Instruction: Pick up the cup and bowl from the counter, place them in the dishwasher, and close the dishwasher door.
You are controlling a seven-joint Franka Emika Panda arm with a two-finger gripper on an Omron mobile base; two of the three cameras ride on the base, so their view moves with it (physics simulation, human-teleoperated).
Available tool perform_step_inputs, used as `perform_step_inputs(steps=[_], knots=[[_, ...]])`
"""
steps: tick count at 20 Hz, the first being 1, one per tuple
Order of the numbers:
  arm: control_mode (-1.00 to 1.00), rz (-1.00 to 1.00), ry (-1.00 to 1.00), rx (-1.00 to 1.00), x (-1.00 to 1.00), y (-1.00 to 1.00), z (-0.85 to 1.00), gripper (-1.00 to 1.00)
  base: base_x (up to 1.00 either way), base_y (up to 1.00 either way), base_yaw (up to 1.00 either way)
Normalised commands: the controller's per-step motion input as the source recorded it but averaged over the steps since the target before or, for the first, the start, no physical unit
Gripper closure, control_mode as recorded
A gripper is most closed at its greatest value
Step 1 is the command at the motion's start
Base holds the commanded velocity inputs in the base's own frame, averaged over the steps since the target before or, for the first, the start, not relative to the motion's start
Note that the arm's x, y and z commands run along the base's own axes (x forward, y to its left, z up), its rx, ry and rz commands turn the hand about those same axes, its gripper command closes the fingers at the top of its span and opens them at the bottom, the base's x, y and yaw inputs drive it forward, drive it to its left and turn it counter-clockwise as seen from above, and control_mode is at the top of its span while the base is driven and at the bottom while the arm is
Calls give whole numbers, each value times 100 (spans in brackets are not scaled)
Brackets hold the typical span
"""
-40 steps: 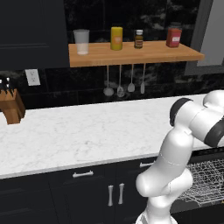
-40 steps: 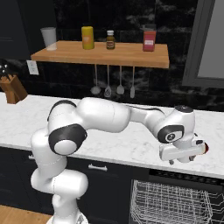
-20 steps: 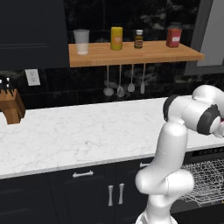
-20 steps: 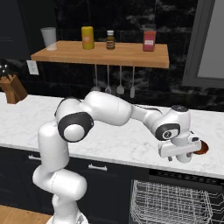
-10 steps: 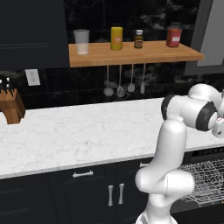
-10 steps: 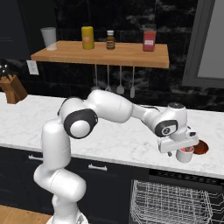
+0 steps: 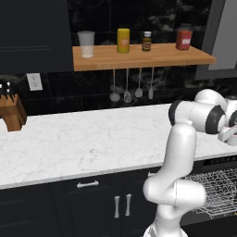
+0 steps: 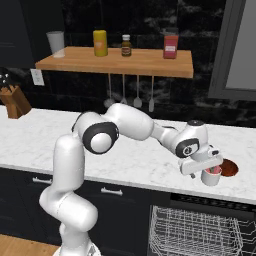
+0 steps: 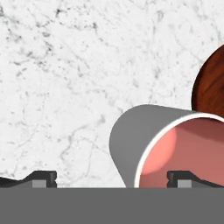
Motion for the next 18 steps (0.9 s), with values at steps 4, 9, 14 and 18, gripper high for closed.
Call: perform_step_inputs(steps=[4,9,14,18], knots=[[-100,0,0,0,13,-6,-13,-100,0,0,0],[-100,0,0,0,14,-5,-14,-100,0,0,0],[-100,0,0,0,15,-2,-15,-100,0,0,0],[-100,0,0,0,0,0,-6,100,0,0,0]])
